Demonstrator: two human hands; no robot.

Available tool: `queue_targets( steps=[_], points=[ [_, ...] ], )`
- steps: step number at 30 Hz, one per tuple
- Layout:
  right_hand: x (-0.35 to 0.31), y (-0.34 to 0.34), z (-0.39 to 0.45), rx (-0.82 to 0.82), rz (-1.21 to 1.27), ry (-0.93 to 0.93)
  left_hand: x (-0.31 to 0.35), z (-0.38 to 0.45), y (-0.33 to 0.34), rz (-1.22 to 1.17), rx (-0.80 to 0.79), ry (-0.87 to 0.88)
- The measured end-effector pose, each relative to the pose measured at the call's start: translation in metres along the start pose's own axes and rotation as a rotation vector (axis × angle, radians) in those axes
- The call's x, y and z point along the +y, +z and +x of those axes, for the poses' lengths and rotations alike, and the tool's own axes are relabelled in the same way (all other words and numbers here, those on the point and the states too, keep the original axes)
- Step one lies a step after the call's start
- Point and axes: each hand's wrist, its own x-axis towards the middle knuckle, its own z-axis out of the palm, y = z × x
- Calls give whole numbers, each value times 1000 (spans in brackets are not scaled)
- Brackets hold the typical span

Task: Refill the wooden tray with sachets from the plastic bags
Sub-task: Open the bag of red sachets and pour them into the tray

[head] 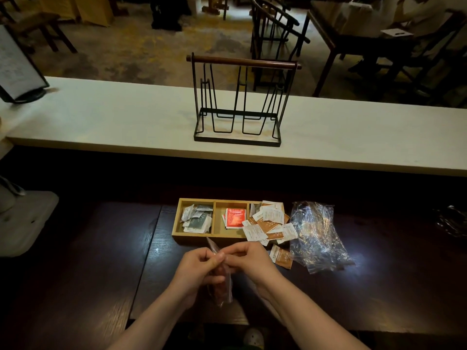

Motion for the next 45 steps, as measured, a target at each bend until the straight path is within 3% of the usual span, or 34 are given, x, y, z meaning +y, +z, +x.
queue_targets(
  steps=[9,14,17,28,35,42,45],
  points=[
    [-7,1,2,2,159,75,-2,2,3,-77,-35,22],
    [0,5,4,-71,-193,-95,0,2,3,-59,27,43],
    [1,11,6,26,-443,-210,2,2,2,-44,25,43],
    [-6,-6,3,41,-343,-175,3,0,7,-51,38,34],
    [-2,-1,7,106,-559,-177,1,1,10,287,124,168],
    [-6,-20,9,397,-943,-328,18,-10,-5,1058,220,280],
    [-7,-26,10,347,-1077,-404,38,-15,-20,1220,279,270]
  ],
)
